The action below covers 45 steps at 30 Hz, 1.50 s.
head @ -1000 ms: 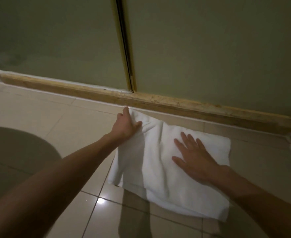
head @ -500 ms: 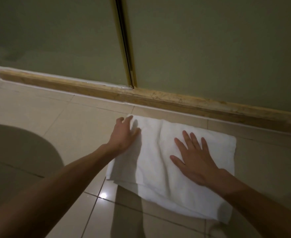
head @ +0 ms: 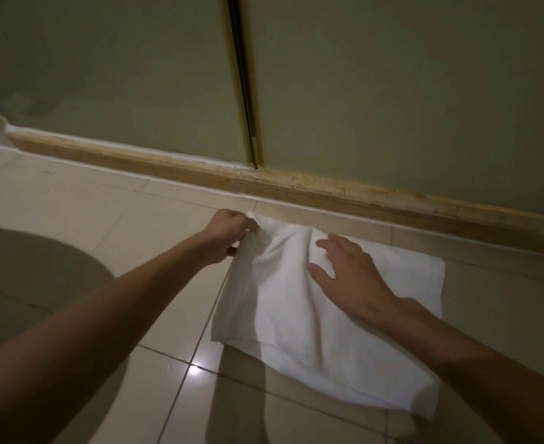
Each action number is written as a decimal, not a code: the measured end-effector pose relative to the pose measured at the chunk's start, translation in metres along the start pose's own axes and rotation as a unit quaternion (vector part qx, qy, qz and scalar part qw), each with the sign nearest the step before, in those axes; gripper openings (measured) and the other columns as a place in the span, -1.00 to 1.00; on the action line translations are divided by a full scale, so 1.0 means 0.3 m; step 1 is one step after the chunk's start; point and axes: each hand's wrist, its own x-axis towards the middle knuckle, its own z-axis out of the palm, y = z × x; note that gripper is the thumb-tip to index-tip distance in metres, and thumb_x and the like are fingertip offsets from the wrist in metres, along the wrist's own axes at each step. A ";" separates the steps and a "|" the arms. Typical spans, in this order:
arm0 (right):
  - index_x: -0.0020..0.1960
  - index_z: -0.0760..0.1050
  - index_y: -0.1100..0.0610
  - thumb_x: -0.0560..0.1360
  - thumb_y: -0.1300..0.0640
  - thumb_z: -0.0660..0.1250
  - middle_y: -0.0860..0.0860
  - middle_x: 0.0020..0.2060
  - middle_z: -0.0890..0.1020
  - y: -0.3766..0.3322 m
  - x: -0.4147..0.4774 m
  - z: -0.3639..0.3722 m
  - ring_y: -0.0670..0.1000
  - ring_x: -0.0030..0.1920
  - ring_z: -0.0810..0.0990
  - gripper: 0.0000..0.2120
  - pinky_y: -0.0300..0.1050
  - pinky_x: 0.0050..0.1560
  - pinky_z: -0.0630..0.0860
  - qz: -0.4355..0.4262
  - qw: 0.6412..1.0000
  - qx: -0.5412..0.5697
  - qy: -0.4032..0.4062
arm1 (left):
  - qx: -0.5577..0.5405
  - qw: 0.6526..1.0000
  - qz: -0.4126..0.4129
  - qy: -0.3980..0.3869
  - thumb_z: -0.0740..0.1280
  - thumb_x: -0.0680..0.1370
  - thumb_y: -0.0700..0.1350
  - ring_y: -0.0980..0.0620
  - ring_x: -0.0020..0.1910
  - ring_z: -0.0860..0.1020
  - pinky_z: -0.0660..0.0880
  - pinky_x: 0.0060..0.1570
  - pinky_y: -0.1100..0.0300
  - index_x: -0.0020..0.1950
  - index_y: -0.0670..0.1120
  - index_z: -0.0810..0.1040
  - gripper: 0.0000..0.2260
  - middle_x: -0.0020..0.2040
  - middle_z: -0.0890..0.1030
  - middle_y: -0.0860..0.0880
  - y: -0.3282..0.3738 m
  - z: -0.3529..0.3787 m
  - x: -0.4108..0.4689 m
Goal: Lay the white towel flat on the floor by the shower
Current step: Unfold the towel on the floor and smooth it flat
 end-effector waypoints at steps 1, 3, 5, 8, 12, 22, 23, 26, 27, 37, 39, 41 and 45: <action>0.42 0.30 0.03 0.56 -0.12 0.19 0.04 0.45 0.30 -0.024 -0.003 -0.006 0.07 0.42 0.26 -0.52 0.02 0.41 0.20 -0.011 1.000 0.017 0.013 | -0.024 0.999 -0.004 -0.023 0.28 0.50 -0.24 -0.05 -0.27 0.53 0.53 -0.30 0.10 -0.07 -0.21 0.59 -0.90 -0.25 0.54 -0.12 0.011 -0.003 -0.010; 0.38 0.34 0.01 0.53 -0.13 0.25 -0.01 0.36 0.39 -0.073 -0.008 -0.012 0.05 0.32 0.37 -0.53 0.03 0.31 0.32 -0.018 0.997 0.072 0.033 | -0.054 0.996 -0.009 -0.070 0.21 0.56 -0.19 -0.01 -0.29 0.51 0.54 -0.26 0.07 0.02 -0.13 0.58 -0.84 -0.29 0.53 -0.07 0.031 -0.008 -0.036; 0.38 0.34 0.01 0.50 -0.17 0.29 -0.03 0.27 0.45 -0.121 0.000 -0.016 0.01 0.25 0.44 -0.49 -0.02 0.20 0.42 0.018 0.983 0.184 0.019 | -0.051 0.994 0.000 -0.099 0.16 0.58 -0.26 0.02 -0.32 0.51 0.55 -0.28 0.06 0.09 -0.09 0.55 -0.79 -0.28 0.53 -0.07 0.045 0.000 -0.055; 0.24 0.44 0.04 0.48 -0.16 0.33 0.02 0.07 0.61 -0.179 0.018 -0.029 0.02 0.05 0.60 -0.57 0.02 0.05 0.56 0.057 0.942 0.329 -0.018 | -0.038 0.987 0.014 -0.156 0.21 0.54 -0.38 -0.02 -0.26 0.58 0.58 -0.31 0.07 0.05 -0.13 0.58 -0.77 -0.18 0.60 -0.14 0.073 0.028 -0.102; 0.13 0.47 0.08 0.49 0.14 0.34 0.12 -0.02 0.62 -0.149 0.019 -0.024 0.13 -0.02 0.62 -0.78 0.14 0.01 0.59 0.117 0.936 0.331 0.025 | -0.019 0.975 0.036 -0.218 0.27 0.52 -0.42 -0.05 -0.19 0.64 0.62 -0.21 0.00 -0.03 -0.13 0.64 -0.76 -0.18 0.63 -0.12 0.090 0.065 -0.150; 0.03 0.59 0.13 0.51 0.32 0.19 0.12 -0.08 0.67 -0.062 0.009 -0.126 0.09 -0.06 0.64 -0.75 0.01 -0.11 0.59 0.141 0.881 0.442 0.093 | 0.314 0.909 0.231 -0.149 0.49 0.37 -0.14 0.00 0.13 0.49 0.50 0.08 0.11 0.43 0.01 0.30 -0.33 0.25 0.50 -0.05 0.015 0.144 -0.202; 0.02 0.59 0.12 0.51 0.33 0.17 0.08 -0.09 0.66 -0.060 0.005 -0.140 0.04 -0.09 0.63 -0.74 -0.09 -0.14 0.56 0.130 0.884 0.438 0.102 | 0.346 0.892 0.250 -0.150 0.48 0.38 -0.14 0.00 0.11 0.48 0.47 0.05 0.13 0.46 0.01 0.26 -0.30 0.25 0.50 -0.05 0.002 0.157 -0.210; -0.04 0.57 0.10 0.52 0.31 0.13 0.00 -0.14 0.62 -0.041 -0.015 -0.176 -0.06 -0.15 0.56 -0.74 -0.19 -0.18 0.46 0.101 0.902 0.399 0.128 | 0.402 0.866 0.266 -0.133 0.37 0.42 -0.21 -0.05 0.04 0.50 0.44 -0.05 0.11 0.47 0.03 0.22 -0.34 0.20 0.54 -0.08 -0.030 0.169 -0.222; -0.01 0.56 0.12 0.53 0.30 0.13 0.02 -0.13 0.61 -0.030 -0.022 -0.182 -0.04 -0.13 0.55 -0.76 -0.17 -0.16 0.44 0.099 0.910 0.379 0.137 | 0.408 0.866 0.263 -0.120 0.33 0.42 -0.24 -0.08 0.03 0.52 0.46 -0.06 0.08 0.43 0.03 0.27 -0.40 0.16 0.55 -0.08 -0.034 0.162 -0.226; 0.14 0.56 0.14 0.48 -0.08 0.37 0.06 0.03 0.64 0.069 -0.076 -0.179 0.04 0.01 0.59 -0.64 -0.12 -0.01 0.46 0.138 0.951 0.269 0.071 | 0.371 0.854 0.365 -0.012 0.20 0.49 -0.31 -0.10 -0.03 0.52 0.44 -0.08 0.08 0.17 -0.03 0.50 -0.68 0.04 0.59 -0.10 -0.013 0.164 -0.277; 0.10 0.58 0.11 0.35 0.02 0.53 0.01 0.00 0.65 0.080 -0.089 -0.188 -0.02 -0.03 0.60 -0.63 -0.19 -0.06 0.43 0.120 0.961 0.248 0.021 | 0.378 0.838 0.393 0.006 0.21 0.49 -0.28 -0.10 -0.02 0.51 0.40 -0.11 0.11 0.24 -0.01 0.49 -0.64 0.04 0.57 -0.09 -0.022 0.161 -0.279; 0.08 0.55 0.07 0.29 0.12 0.55 0.02 -0.01 0.63 0.097 -0.089 -0.205 0.00 -0.06 0.58 -0.60 -0.22 -0.10 0.40 0.121 0.979 0.164 -0.004 | 0.380 0.833 0.402 0.026 0.21 0.49 -0.27 -0.09 0.01 0.50 0.43 -0.07 0.08 0.29 0.03 0.48 -0.60 0.06 0.56 -0.07 -0.021 0.141 -0.272; 0.03 0.54 0.02 0.29 0.22 0.39 0.06 -0.01 0.64 0.133 -0.095 -0.253 0.11 -0.02 0.57 -0.68 -0.15 -0.15 0.40 0.082 0.995 -0.032 0.045 | 0.399 0.809 0.428 0.062 0.25 0.51 -0.21 -0.08 0.05 0.49 0.44 -0.05 0.07 0.31 0.05 0.49 -0.61 0.09 0.56 -0.05 -0.003 0.088 -0.252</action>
